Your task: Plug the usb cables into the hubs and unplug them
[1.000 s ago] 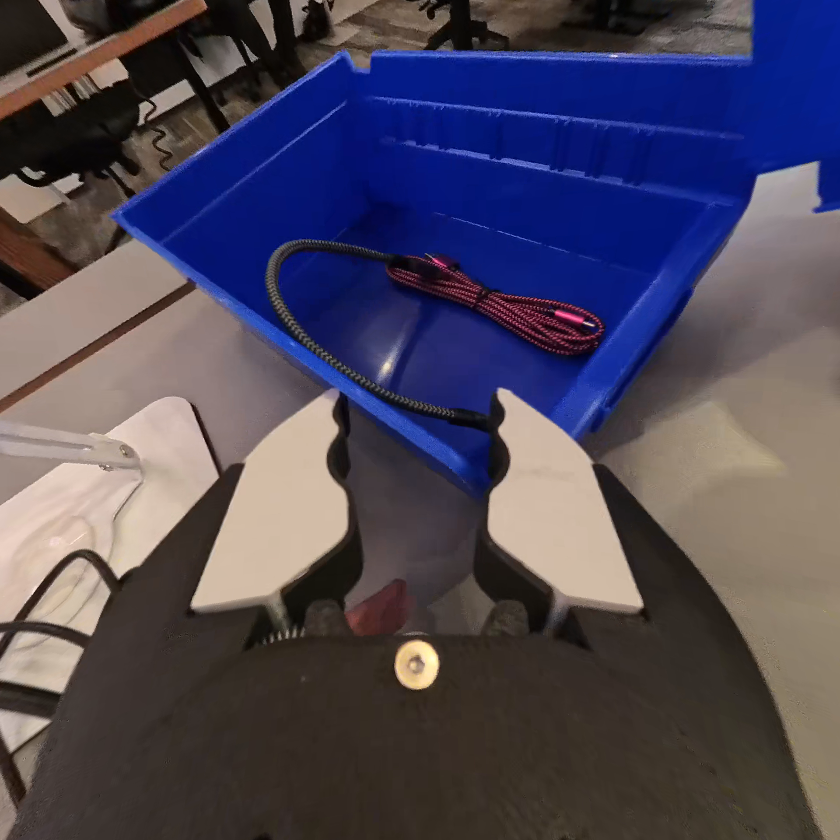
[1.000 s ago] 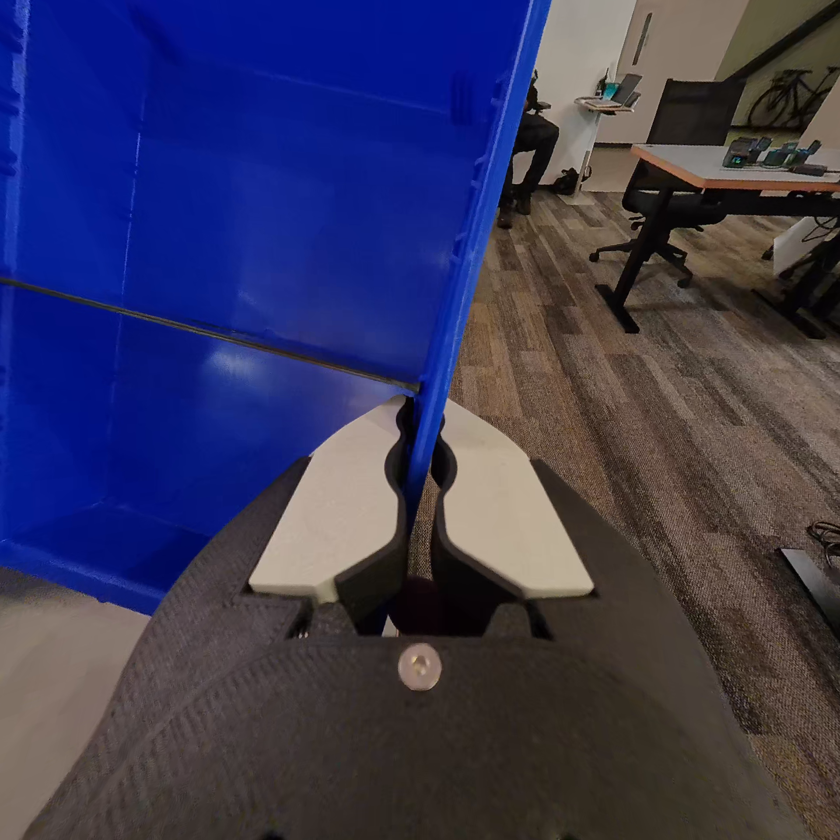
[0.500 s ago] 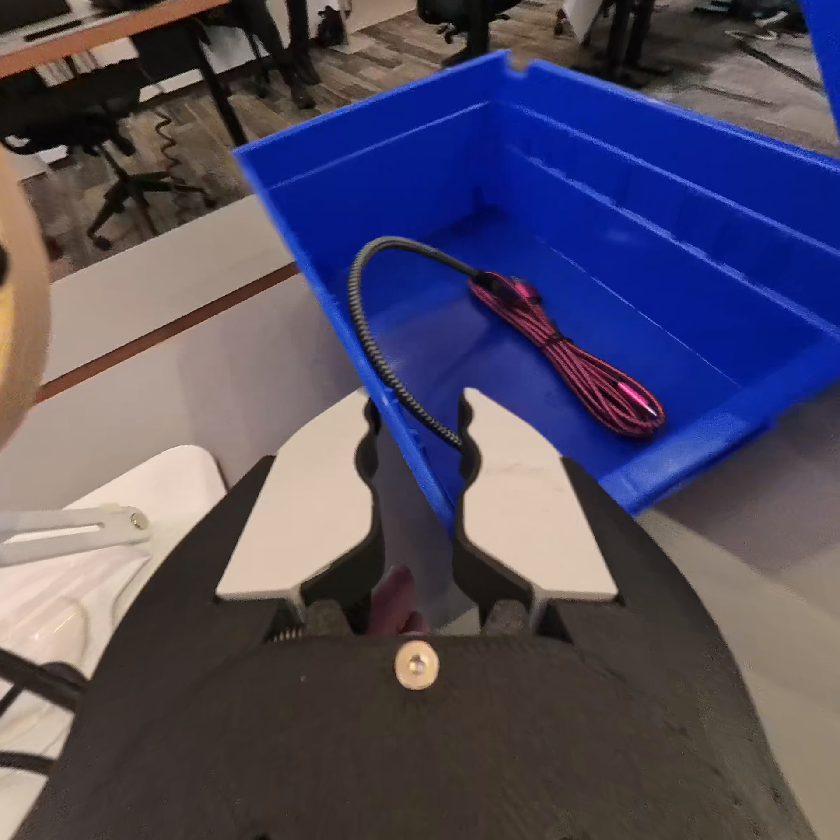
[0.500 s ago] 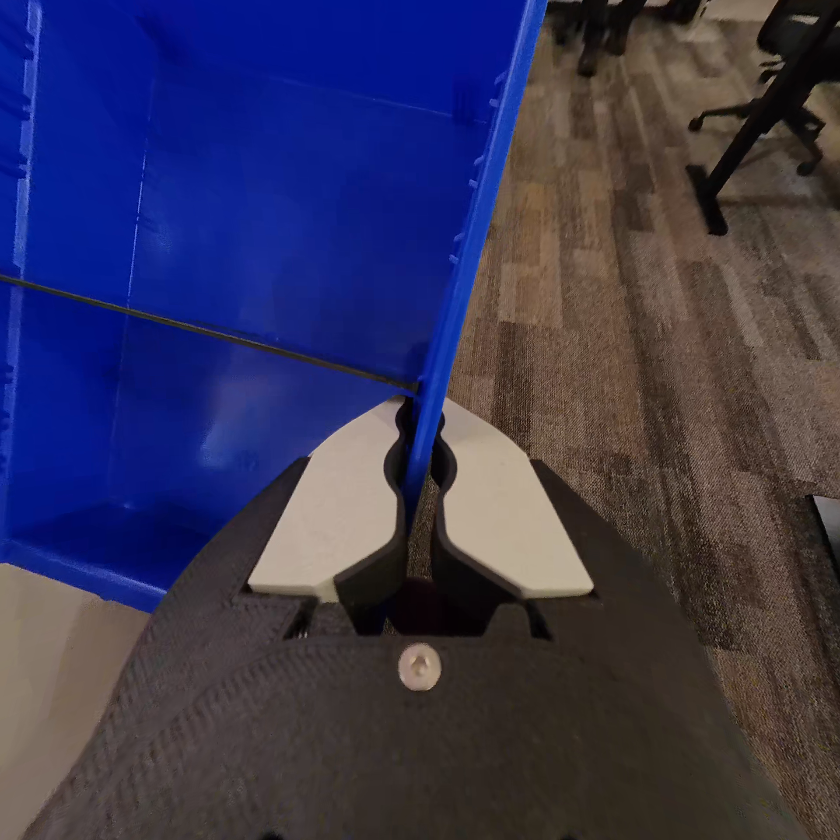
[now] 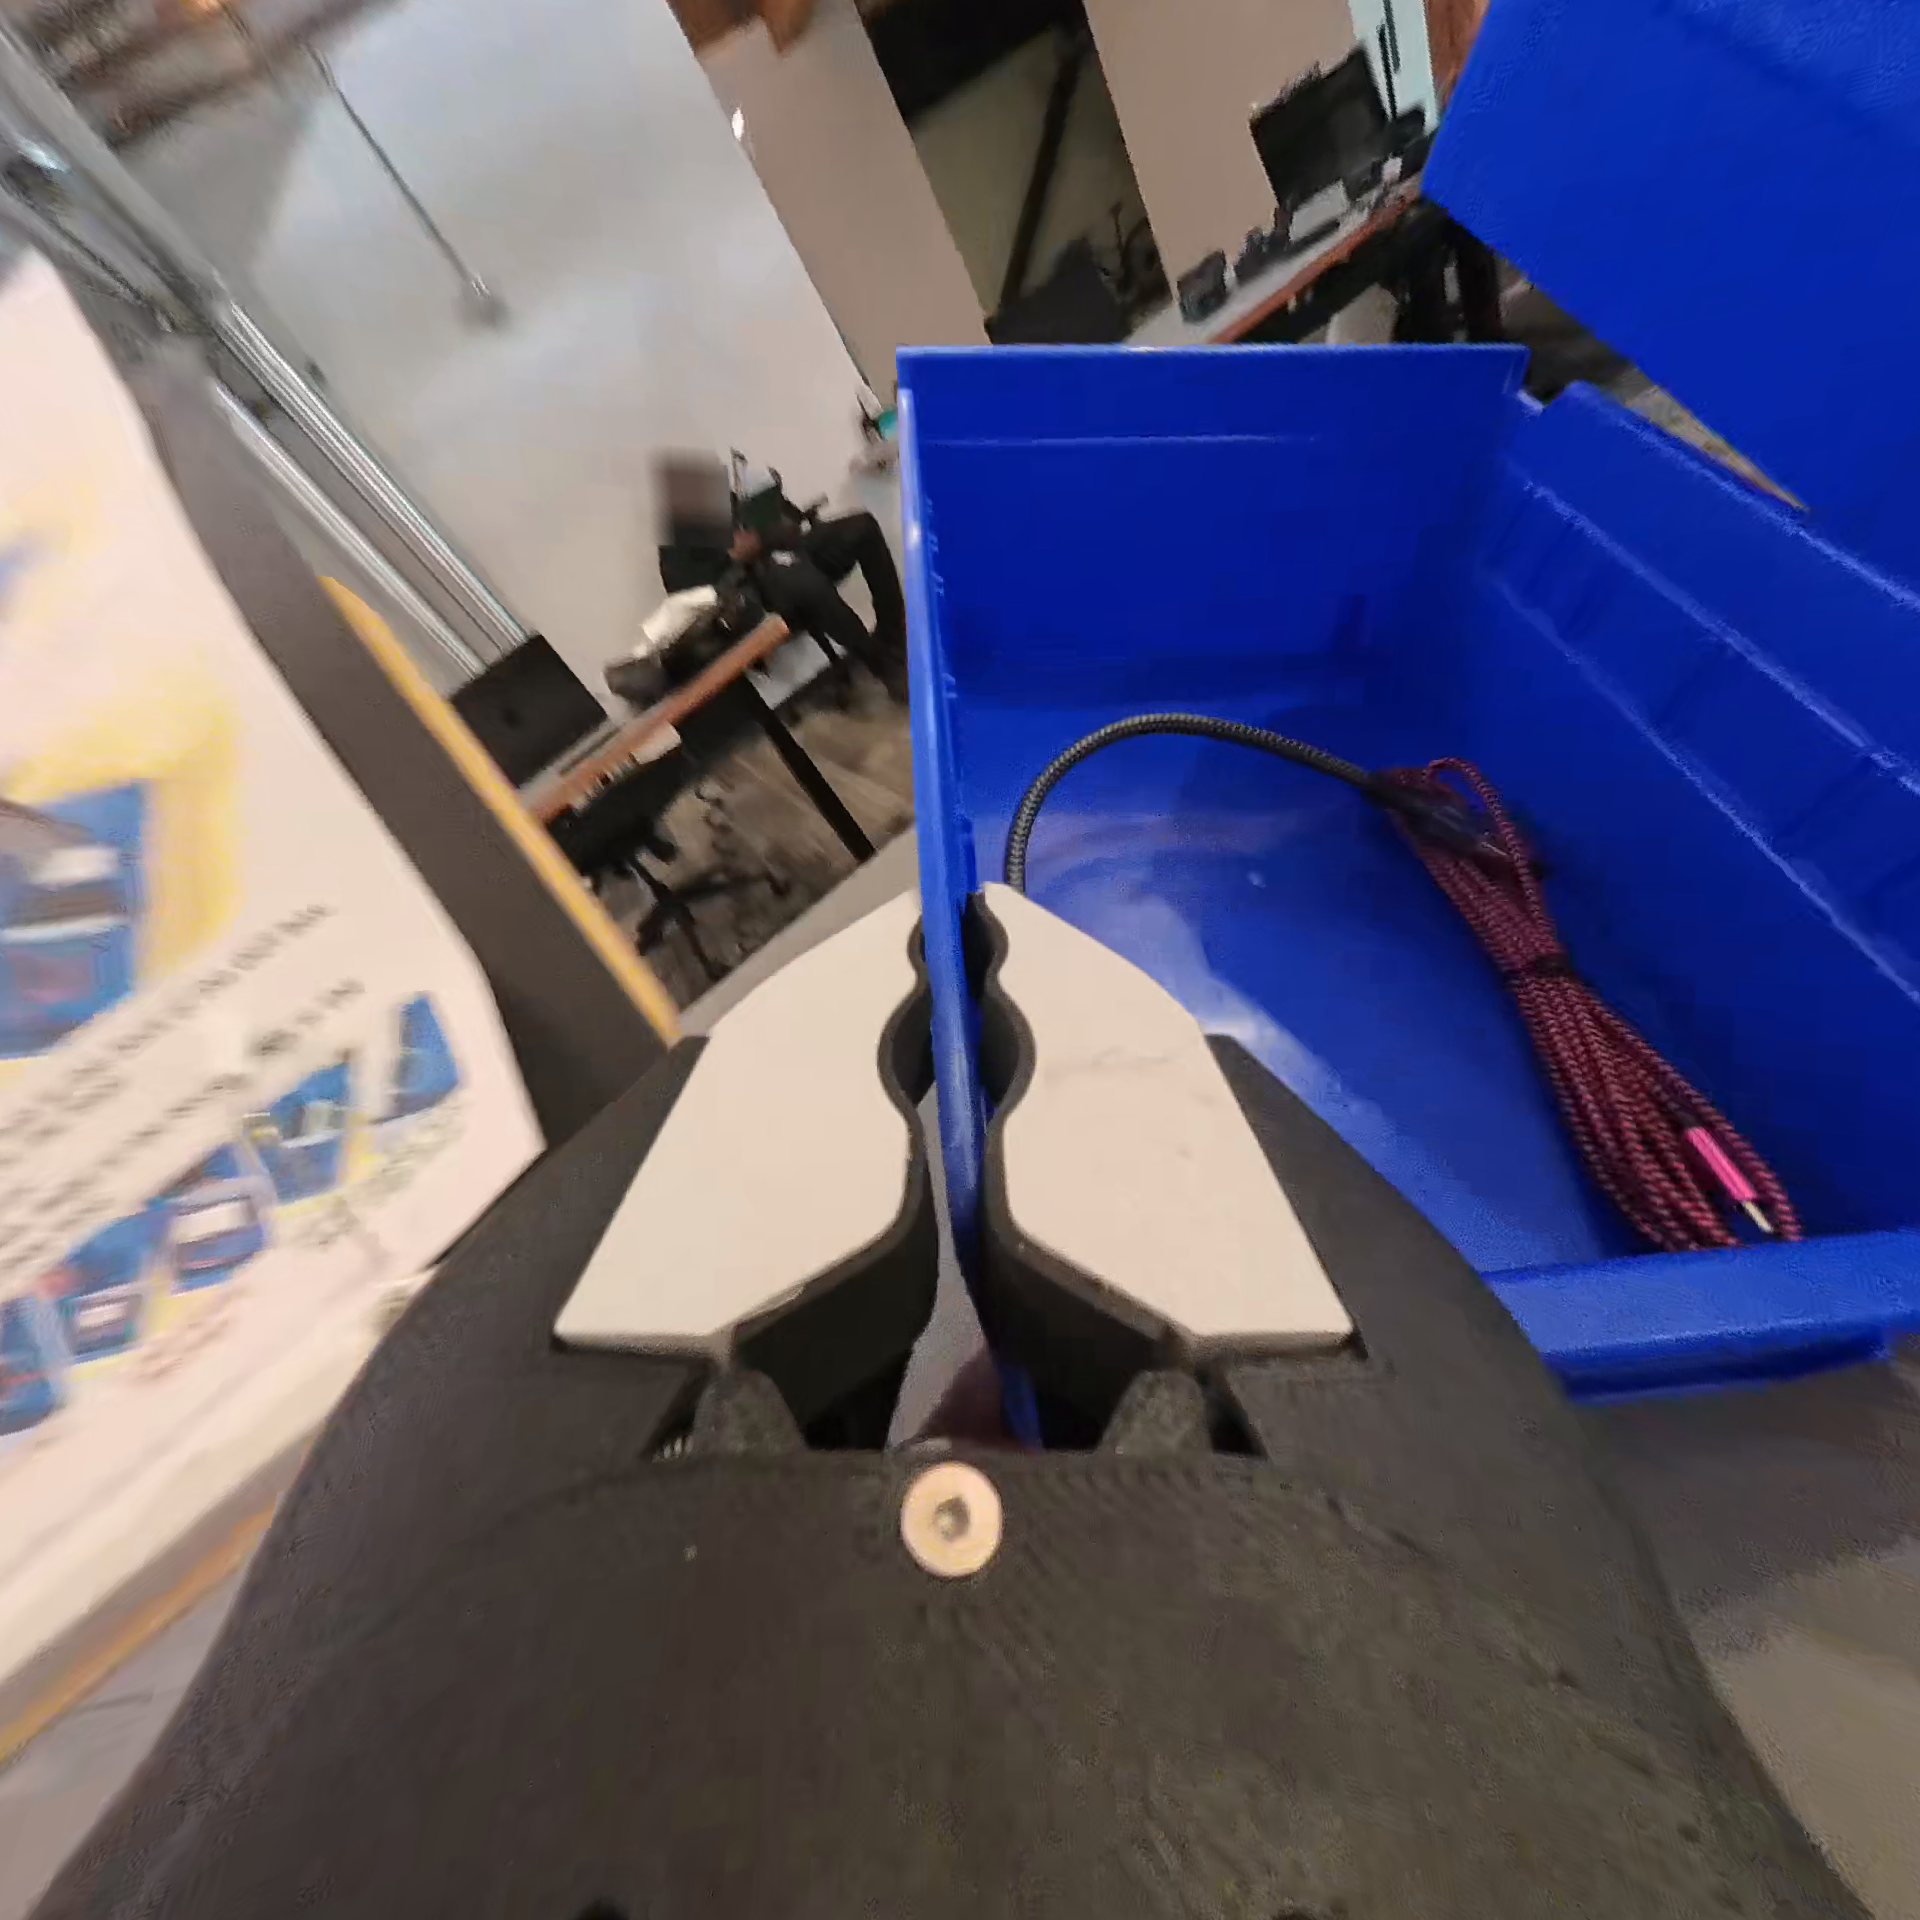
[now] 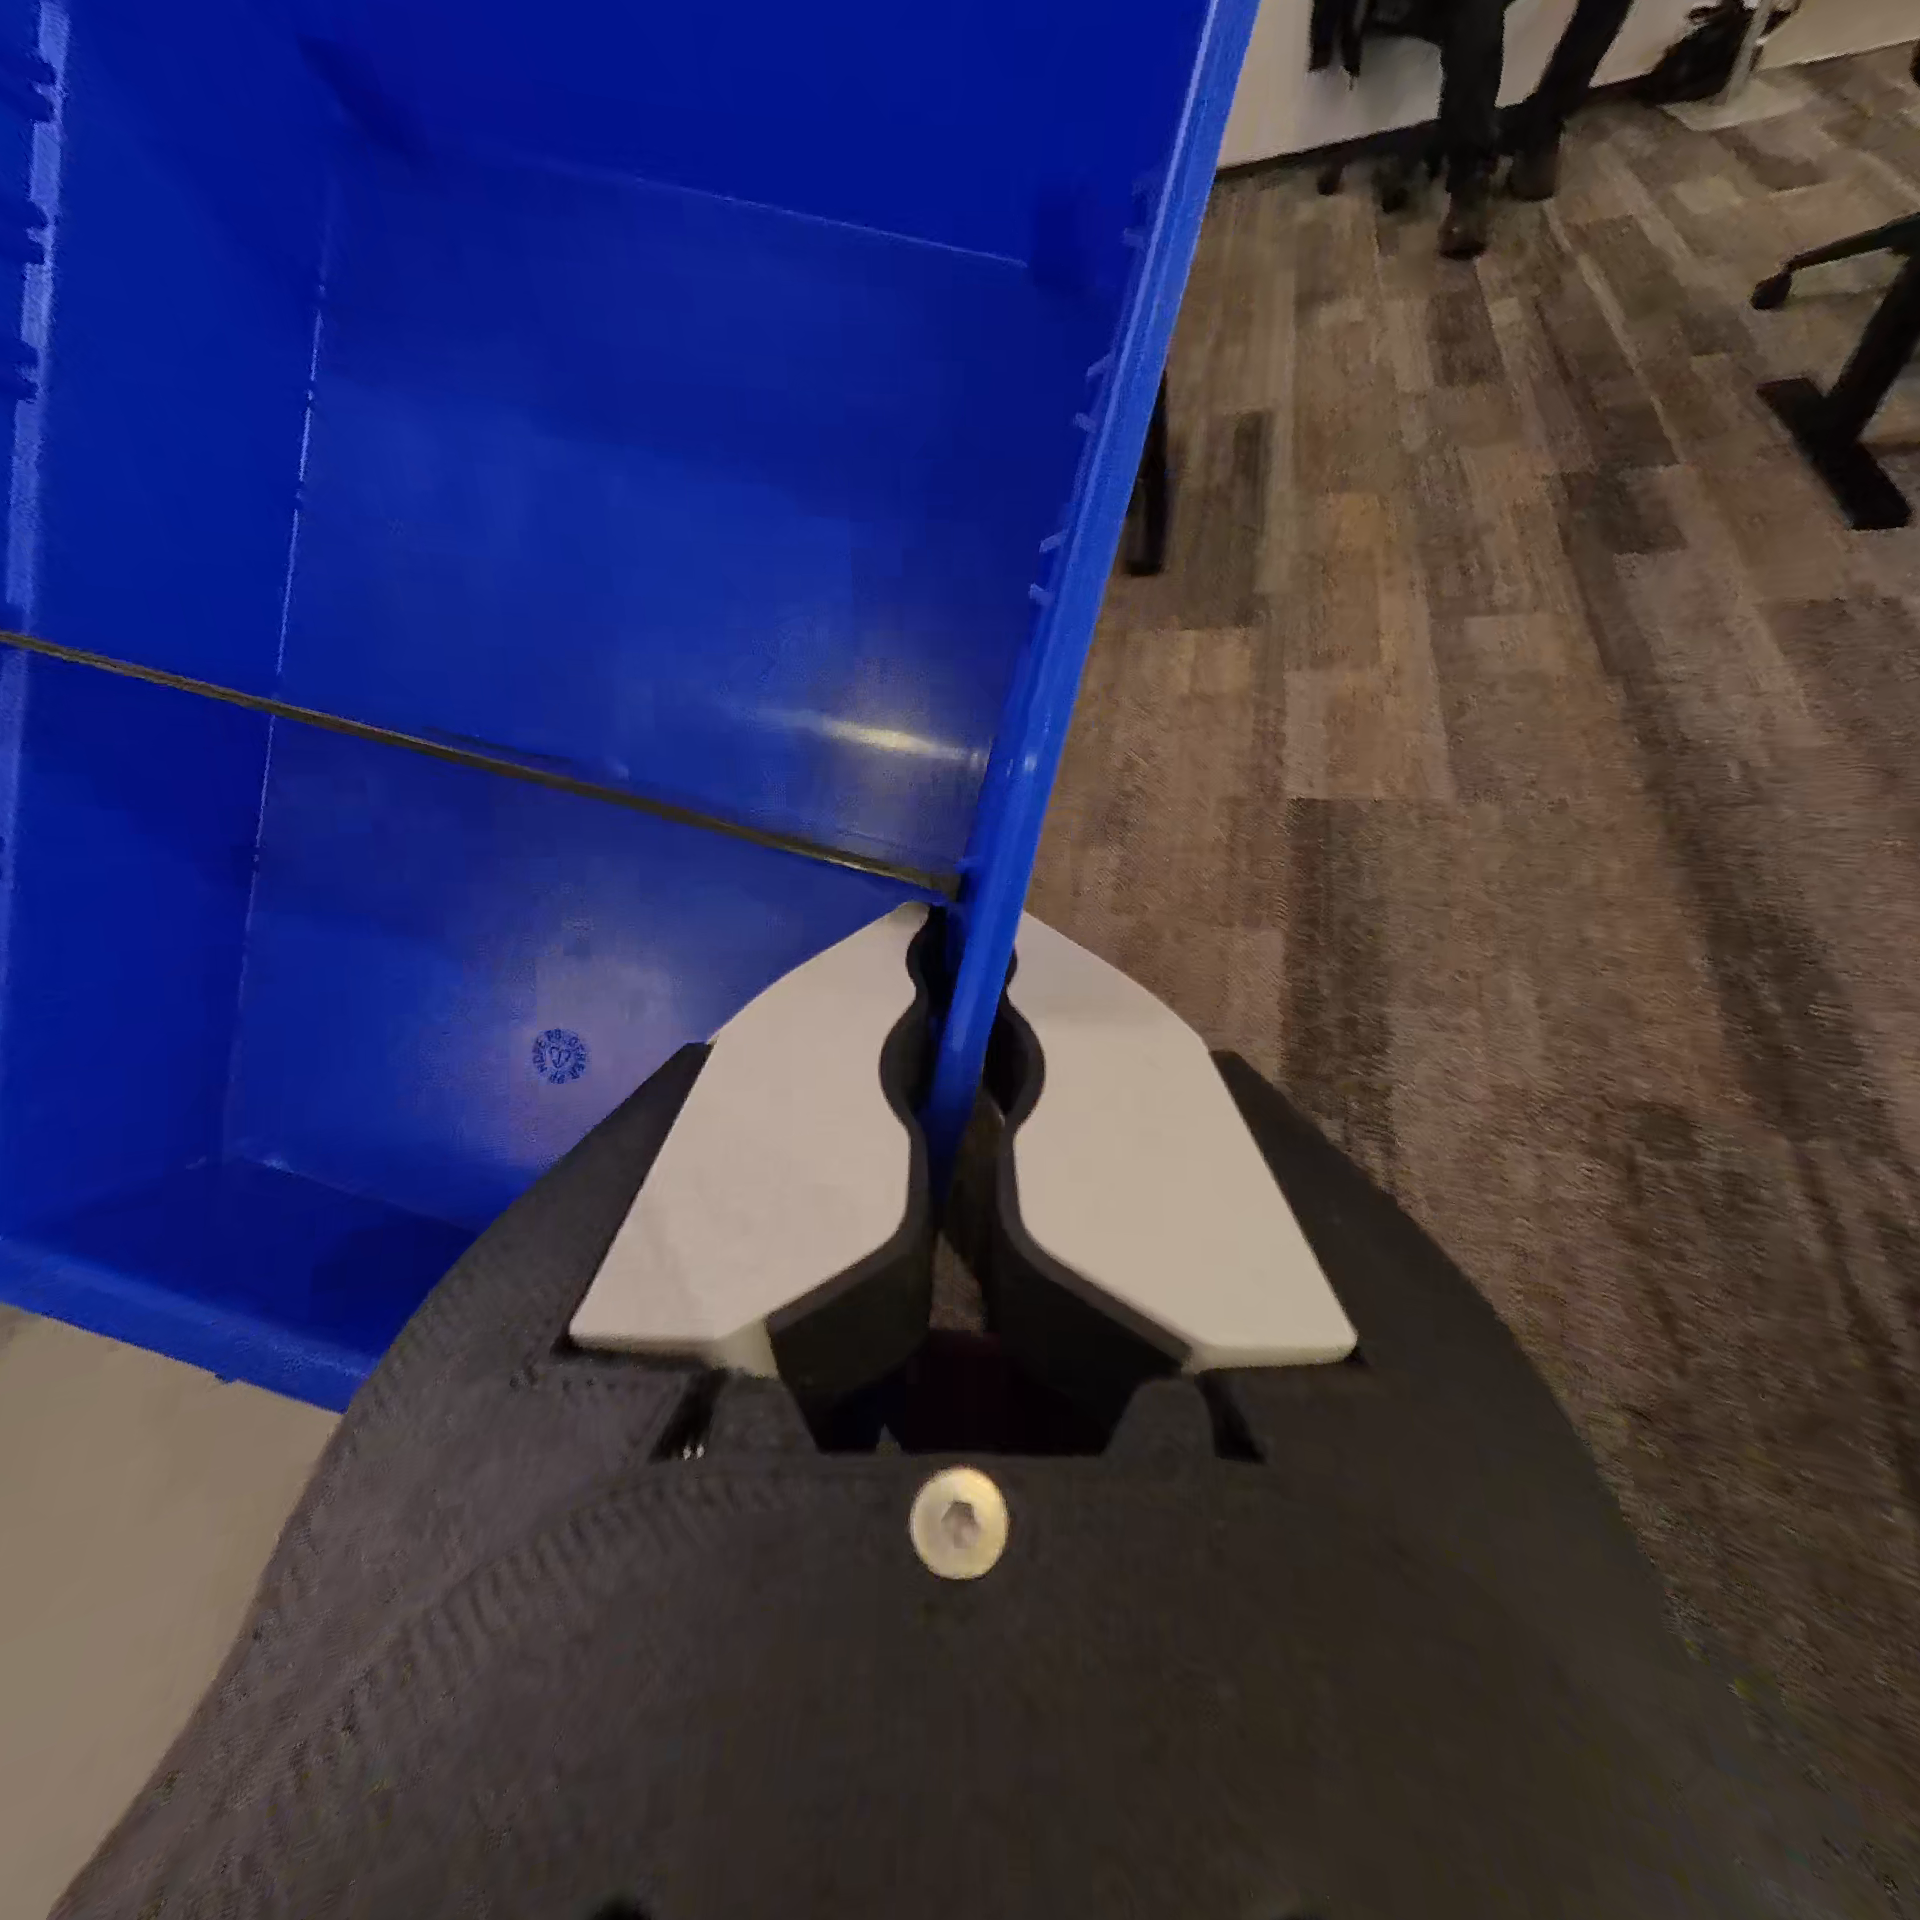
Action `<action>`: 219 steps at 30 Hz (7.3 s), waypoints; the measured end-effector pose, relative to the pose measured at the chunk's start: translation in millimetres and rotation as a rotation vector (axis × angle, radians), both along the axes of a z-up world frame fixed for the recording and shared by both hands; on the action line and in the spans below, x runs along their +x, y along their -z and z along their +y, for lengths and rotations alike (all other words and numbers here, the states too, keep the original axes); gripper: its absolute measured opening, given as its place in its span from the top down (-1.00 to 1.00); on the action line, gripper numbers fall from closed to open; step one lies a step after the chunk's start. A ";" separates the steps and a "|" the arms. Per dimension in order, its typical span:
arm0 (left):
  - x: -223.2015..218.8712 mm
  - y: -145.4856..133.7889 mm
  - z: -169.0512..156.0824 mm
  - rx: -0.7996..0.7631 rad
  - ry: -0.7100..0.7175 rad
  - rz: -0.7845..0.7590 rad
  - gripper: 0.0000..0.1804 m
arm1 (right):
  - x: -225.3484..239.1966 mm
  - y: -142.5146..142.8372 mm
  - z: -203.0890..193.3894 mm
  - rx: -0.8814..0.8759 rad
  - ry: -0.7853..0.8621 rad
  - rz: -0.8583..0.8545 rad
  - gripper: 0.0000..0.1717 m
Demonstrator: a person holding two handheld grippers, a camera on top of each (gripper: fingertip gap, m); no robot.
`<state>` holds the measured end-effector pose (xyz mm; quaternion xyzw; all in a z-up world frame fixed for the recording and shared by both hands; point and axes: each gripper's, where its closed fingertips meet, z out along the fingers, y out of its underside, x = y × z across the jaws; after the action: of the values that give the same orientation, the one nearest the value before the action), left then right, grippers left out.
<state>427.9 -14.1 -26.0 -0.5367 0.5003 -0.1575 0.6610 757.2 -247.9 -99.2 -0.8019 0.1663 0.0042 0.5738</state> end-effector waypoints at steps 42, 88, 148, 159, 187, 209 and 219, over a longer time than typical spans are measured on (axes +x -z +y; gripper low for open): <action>-600.6 62.7 264.4 -0.418 -0.618 -0.245 0.98 | -110.3 48.7 202.2 -0.599 -0.143 0.027 0.94; -698.9 65.3 27.4 0.069 -0.928 0.179 1.00 | -737.1 -36.5 188.0 0.355 -1.126 -0.668 0.97; -826.3 155.6 -4.0 -0.191 -1.014 0.030 1.00 | -670.3 5.8 230.9 0.439 -1.035 -0.609 1.00; -842.4 153.3 -14.6 -0.192 -1.063 0.024 1.00 | -689.7 -20.2 217.0 0.561 -1.073 -0.557 1.00; -806.3 163.0 17.7 -0.249 -0.920 -0.024 1.00 | -644.8 -13.1 211.8 0.513 -0.887 -0.531 1.00; -641.0 131.7 52.3 -0.137 -0.763 0.170 1.00 | -805.1 -30.8 97.8 0.675 -1.418 -0.614 0.86; -621.5 139.3 57.4 -0.144 -0.775 0.380 1.00 | -929.0 -9.0 55.3 0.744 -1.756 -0.881 0.75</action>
<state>-193.6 43.3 -165.3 -0.7490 0.3623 0.1693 0.5282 -171.7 -192.6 -90.2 -0.3446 -0.7090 0.1776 0.5891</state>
